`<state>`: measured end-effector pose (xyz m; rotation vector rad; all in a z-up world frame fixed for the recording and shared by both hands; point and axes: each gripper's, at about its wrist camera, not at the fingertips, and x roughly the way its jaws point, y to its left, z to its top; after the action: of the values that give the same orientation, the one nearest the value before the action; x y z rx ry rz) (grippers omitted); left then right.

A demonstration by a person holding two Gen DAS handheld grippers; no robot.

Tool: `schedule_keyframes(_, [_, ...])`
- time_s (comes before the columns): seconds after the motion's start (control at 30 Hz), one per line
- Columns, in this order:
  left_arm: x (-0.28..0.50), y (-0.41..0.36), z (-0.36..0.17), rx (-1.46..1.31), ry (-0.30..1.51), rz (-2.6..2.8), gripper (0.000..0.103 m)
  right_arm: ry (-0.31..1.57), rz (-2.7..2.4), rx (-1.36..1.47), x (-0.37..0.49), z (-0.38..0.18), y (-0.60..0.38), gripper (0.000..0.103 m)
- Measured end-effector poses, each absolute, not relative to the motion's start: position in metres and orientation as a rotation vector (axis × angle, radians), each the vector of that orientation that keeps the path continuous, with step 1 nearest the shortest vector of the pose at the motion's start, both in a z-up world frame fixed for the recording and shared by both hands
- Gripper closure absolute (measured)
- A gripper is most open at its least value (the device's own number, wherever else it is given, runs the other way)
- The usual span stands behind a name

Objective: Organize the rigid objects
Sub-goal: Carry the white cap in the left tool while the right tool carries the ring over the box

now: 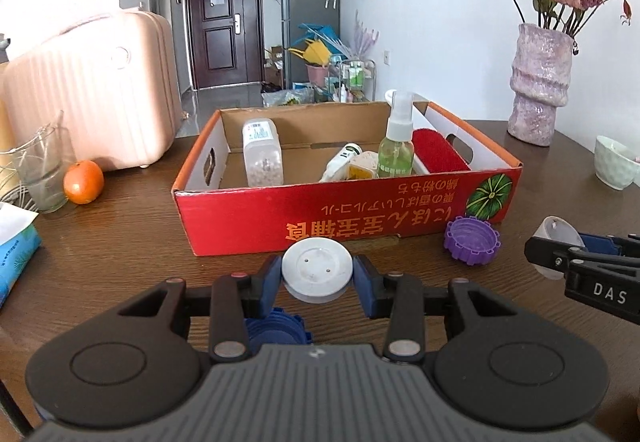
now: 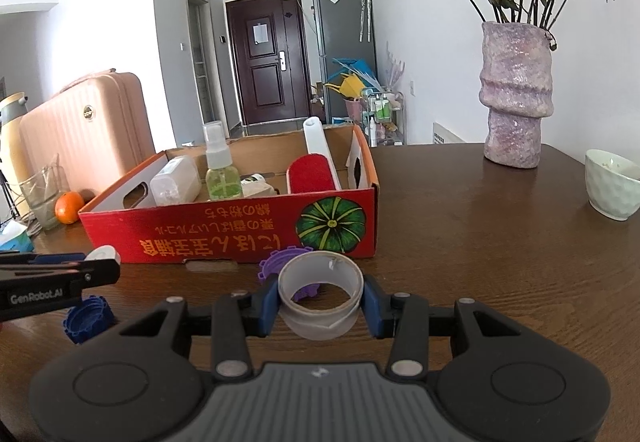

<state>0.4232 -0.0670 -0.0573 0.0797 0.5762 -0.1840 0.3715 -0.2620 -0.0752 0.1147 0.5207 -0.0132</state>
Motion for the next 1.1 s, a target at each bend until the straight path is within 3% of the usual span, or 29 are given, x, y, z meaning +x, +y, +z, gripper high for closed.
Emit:
schedule_keyframes(0.57, [0.393, -0.067, -0.040, 0.046, 0.503, -0.117, 0.063, 0.452, 0.017, 0.114, 0.360, -0.064, -0.254, 0.061])
schedule_keyframes(1.1, [0.419, -0.066, -0.018, -0.026, 0.461, -0.085, 0.063, 0.381, 0.008, 0.154, 0.386, -0.052, -0.251, 0.061])
